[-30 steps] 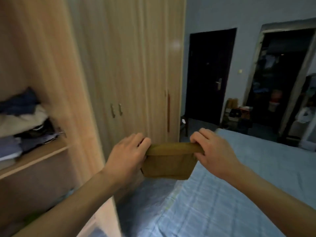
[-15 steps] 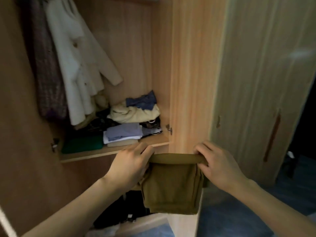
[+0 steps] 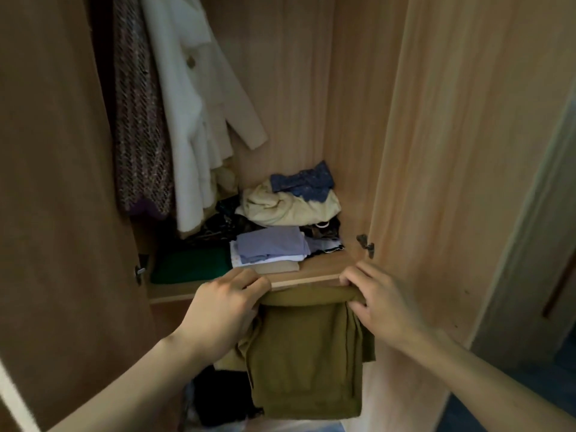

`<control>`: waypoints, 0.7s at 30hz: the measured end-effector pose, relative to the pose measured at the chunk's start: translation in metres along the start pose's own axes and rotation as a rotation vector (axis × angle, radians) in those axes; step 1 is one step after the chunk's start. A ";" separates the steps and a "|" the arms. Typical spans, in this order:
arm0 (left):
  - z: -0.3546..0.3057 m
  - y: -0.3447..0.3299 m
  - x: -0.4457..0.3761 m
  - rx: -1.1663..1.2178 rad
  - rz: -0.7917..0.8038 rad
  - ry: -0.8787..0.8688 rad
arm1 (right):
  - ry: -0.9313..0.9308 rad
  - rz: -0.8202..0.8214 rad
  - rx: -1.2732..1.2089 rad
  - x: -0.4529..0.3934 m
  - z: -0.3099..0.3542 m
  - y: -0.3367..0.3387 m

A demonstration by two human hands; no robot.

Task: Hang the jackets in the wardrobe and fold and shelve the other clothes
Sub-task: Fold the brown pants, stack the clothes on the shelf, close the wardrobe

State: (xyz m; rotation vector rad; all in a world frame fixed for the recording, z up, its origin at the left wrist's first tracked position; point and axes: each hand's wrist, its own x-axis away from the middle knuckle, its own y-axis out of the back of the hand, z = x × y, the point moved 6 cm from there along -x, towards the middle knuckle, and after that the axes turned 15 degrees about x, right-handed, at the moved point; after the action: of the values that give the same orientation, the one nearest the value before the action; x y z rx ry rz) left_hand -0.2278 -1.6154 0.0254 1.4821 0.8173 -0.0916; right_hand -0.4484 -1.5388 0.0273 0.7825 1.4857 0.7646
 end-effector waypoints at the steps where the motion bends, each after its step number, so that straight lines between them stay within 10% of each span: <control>1: 0.010 -0.008 -0.004 0.002 0.003 0.004 | 0.011 0.007 -0.010 -0.010 -0.004 -0.010; 21: 0.179 -0.072 -0.201 0.073 -0.025 0.142 | 0.082 -0.170 -0.174 -0.227 -0.131 -0.147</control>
State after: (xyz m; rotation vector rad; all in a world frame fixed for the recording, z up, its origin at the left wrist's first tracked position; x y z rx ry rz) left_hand -0.3377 -1.8700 0.0501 1.5611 0.9558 -0.0354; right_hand -0.5748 -1.8112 0.0375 0.4925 1.5147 0.7917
